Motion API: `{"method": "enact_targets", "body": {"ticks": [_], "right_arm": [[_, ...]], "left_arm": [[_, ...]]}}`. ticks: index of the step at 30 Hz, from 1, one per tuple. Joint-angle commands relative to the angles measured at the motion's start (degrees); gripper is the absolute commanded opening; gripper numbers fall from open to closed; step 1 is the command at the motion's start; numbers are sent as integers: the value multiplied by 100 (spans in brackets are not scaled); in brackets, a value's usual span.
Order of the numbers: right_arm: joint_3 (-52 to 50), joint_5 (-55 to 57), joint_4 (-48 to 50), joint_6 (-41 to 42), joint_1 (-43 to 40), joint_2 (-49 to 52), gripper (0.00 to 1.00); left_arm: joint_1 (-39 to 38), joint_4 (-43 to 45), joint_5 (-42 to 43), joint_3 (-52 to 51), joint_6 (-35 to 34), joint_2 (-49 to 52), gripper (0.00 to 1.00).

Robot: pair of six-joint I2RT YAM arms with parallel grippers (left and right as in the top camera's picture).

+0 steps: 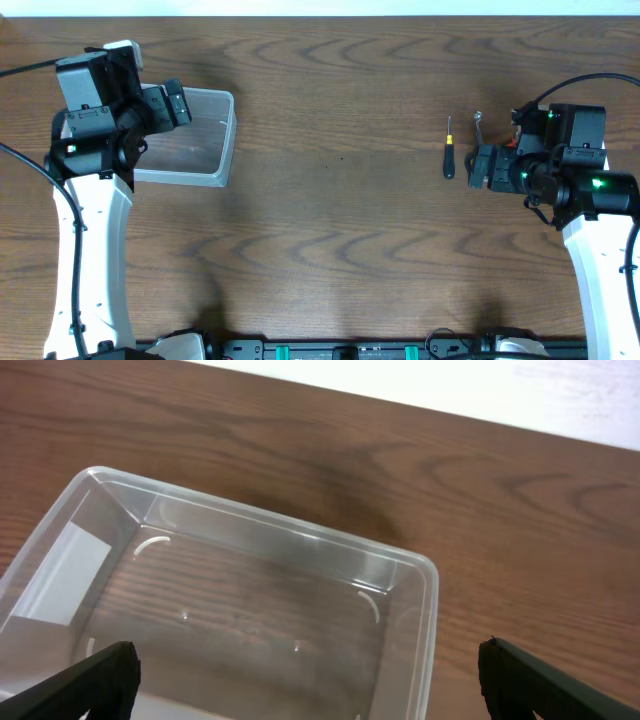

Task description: Pack container

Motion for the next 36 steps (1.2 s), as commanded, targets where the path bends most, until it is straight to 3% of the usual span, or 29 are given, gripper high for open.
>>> {"method": "enact_targets", "body": {"ticks": [1,7,15,20,22,23,24,26,29,36], "right_arm": [[160,-269,39,151,-37,-13,99],[157,-269,66,341,-35,-11,99],[157,-267,361,490,-35,-11,99],[157,-221,522,487,-35,-11,99],[157,-221,553,490,-35,-9,99],[157,-221,553,487,-35,-9,99],[157,-221,551,487,-35,-11,99],[157,-221,531,487,-35,-9,99],[157,-223,531,487,-35,-11,99],[157,-221,527,487,-35,-9,99]], "left_arm": [[9,-118,103,127,658,81,98],[11,-573,717,127,2024,474,98],[11,-627,1189,127,1982,883,98],[-57,-973,1281,127,1231,1196,98],[-164,-1043,1274,127,1233,1294,75],[-229,-1038,1259,127,1233,1342,71],[-297,-1019,1204,127,1246,1381,71],[-459,-979,1019,127,1423,1460,85],[-750,-957,577,127,1563,1558,90],[-1217,-949,-229,127,1569,1926,92]]}}
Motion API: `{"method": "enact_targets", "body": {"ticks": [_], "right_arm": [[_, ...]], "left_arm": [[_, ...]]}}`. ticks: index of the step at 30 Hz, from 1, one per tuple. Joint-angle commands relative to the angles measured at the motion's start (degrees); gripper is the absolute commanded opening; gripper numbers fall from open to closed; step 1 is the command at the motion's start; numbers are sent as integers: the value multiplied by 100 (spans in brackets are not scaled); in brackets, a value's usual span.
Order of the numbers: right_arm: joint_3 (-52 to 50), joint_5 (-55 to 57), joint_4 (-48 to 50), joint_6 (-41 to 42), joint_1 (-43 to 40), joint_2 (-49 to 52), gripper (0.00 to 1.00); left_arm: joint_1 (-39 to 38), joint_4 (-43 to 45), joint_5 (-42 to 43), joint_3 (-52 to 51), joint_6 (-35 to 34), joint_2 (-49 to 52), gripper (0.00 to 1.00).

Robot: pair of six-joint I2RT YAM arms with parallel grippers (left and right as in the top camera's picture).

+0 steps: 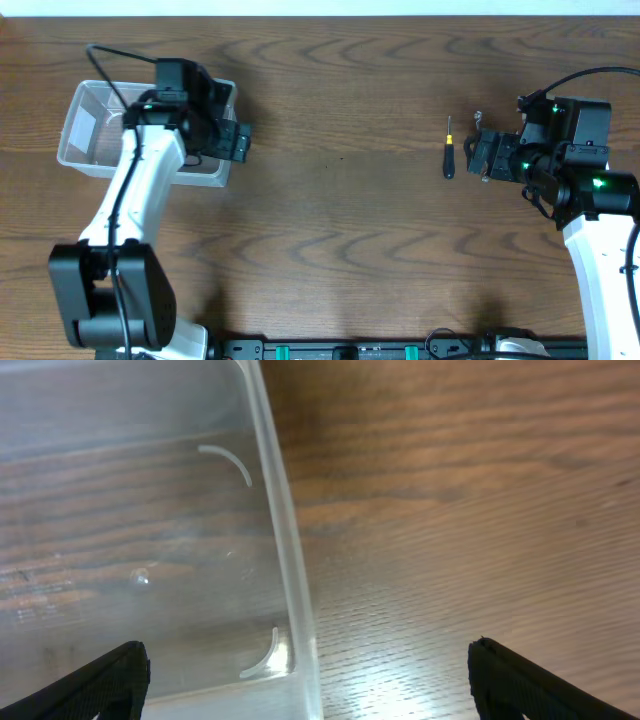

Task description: Pack container

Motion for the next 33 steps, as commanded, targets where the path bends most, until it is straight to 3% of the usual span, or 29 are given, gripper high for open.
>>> {"method": "enact_targets", "body": {"ticks": [1,6,9,12,16,21,33], "right_arm": [[129,-44,-13,59,-35,-11,99],[129,-44,-136,59,-35,-11,99],[129,-44,-205,59,-35,-9,99],[129,-44,-245,59,-35,-9,99],[129,-46,-245,59,-35,-11,99],[129,-48,-245,59,-35,-11,99],[129,-46,-245,59,-35,-11,99]], "left_arm": [[-98,4,-715,103,66,234,92],[-87,140,-868,103,31,396,81],[-87,280,-866,103,28,466,60],[-90,343,-817,103,-11,516,31],[-90,341,-693,103,-37,520,11],[-90,330,-691,103,-39,520,5],[-234,350,-691,101,-55,520,11]]}}
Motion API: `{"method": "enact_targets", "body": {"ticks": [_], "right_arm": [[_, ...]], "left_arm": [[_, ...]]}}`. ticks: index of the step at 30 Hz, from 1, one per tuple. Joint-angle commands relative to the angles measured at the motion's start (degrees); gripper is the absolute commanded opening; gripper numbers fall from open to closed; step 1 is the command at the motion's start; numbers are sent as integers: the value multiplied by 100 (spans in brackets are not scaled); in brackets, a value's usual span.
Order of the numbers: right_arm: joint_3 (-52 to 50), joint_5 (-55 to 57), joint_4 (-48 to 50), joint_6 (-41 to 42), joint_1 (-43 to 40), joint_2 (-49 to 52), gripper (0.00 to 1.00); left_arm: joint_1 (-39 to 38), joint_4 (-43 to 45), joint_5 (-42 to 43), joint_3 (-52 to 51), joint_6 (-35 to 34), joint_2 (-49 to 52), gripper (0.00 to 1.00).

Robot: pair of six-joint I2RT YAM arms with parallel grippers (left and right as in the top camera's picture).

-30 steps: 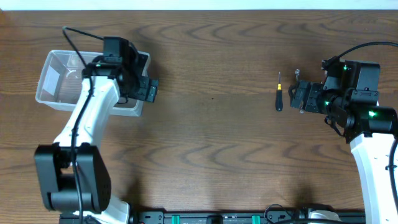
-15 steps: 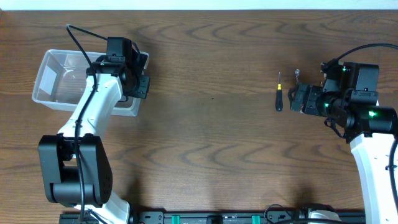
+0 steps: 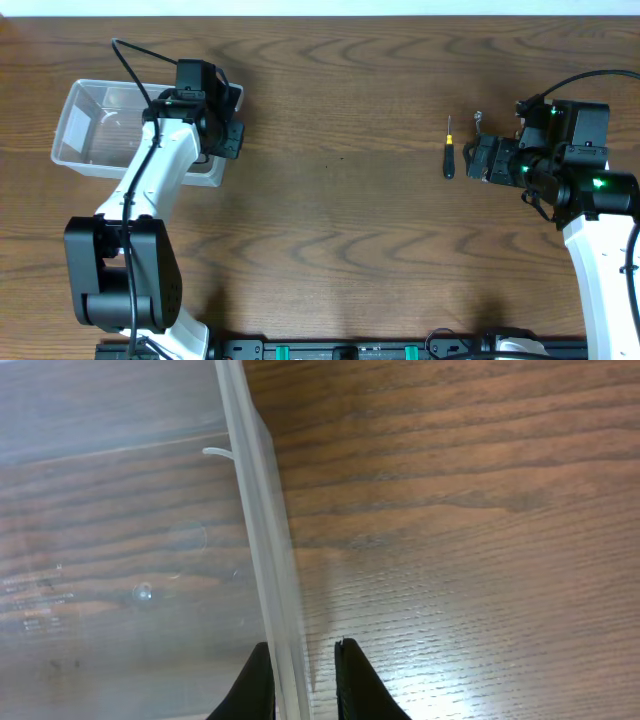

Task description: Pack container

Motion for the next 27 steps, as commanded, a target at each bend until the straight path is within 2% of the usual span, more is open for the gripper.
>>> {"method": "enact_targets", "body": {"ticks": [1,8,9,11,12,15,18,20,21,22,23,26,27], "right_arm": [[127,-46,-7,57,-35,-11,99],[127,-46,-22,57,-35,-11,99],[127,-46,-24,57,-35,-11,99],[127,-46,-26,57,-35,-11,99],[127,-46,-28,57,-35,-11,99],[127,-46,-46,57,-35,-11,99],[127,-46,-44,57,-35,-11,99],[127,-46,-46,57,-35,-11,99],[127,-46,-46,57,-35,-11,99],[127,-46,-46,57,-35,-11,99],[127,-46,-46,57,-35,-11,99],[127,-46,-46,57,-35,-11,99],[127,-46,-48,55,-35,-11,99]], "left_arm": [[-20,2,-2,98,-9,85,11],[-17,26,-4,55,-7,96,11],[-17,55,-4,20,-7,96,16],[-20,72,-4,-24,-7,96,39],[-20,72,-4,-39,-9,96,42],[-17,72,-4,-48,-9,96,42],[-17,116,-4,-48,-7,96,30],[-17,179,-4,-72,-7,96,30],[-17,225,-7,-94,-7,96,42],[-17,282,-7,-118,-7,96,63],[-17,339,-7,-146,-7,98,71],[-17,393,-7,-166,-7,107,72],[-17,393,-7,-166,-4,109,66]]}}
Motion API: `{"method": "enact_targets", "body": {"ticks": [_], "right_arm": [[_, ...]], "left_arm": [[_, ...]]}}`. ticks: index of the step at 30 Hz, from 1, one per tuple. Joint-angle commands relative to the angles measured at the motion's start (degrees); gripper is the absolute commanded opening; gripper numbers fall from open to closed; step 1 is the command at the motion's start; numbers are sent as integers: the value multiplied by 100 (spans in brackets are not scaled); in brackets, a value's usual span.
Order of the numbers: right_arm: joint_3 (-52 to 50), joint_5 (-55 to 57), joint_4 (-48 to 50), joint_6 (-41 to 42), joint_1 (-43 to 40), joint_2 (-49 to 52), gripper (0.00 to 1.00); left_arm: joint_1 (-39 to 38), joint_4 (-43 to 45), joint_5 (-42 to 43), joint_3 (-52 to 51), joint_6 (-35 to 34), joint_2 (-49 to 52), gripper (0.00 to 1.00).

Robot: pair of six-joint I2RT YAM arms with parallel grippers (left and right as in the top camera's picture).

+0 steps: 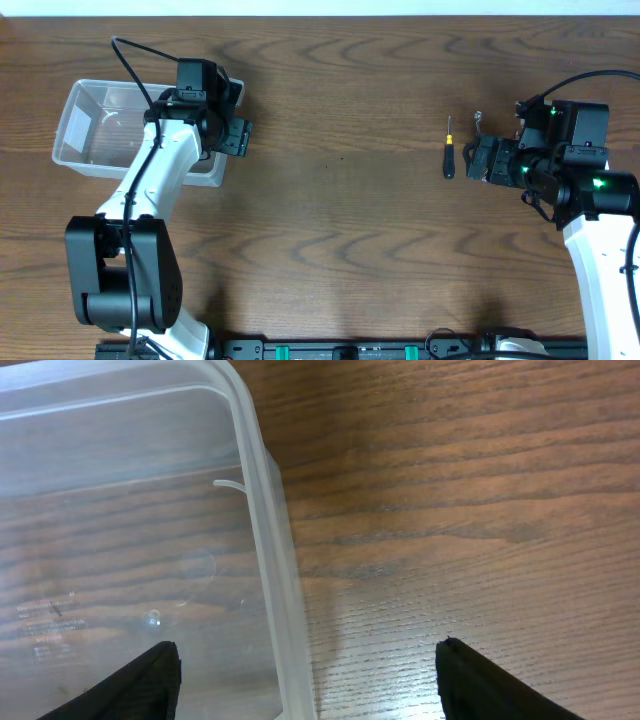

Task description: Pack container

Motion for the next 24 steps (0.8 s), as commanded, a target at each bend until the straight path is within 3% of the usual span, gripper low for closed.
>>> {"method": "enact_targets", "body": {"ticks": [1,5,7,8,17,24], "right_arm": [[127,-46,-13,57,-35,-11,99],[127,-44,-48,55,-35,-11,99],[127,-44,-55,55,-35,-11,99],[127,-46,-55,57,-35,-11,99],[127,-46,-92,57,-35,-11,99],[127,-46,-92,57,-35,-11,99]], "left_arm": [[-11,9,-11,-94,24,118,58],[0,9,-13,-94,24,192,23],[-2,7,-13,-94,22,271,8],[0,4,-13,-94,22,315,6],[-2,-13,-9,-92,22,704,6],[-57,-94,-31,52,-238,278,6]]}}
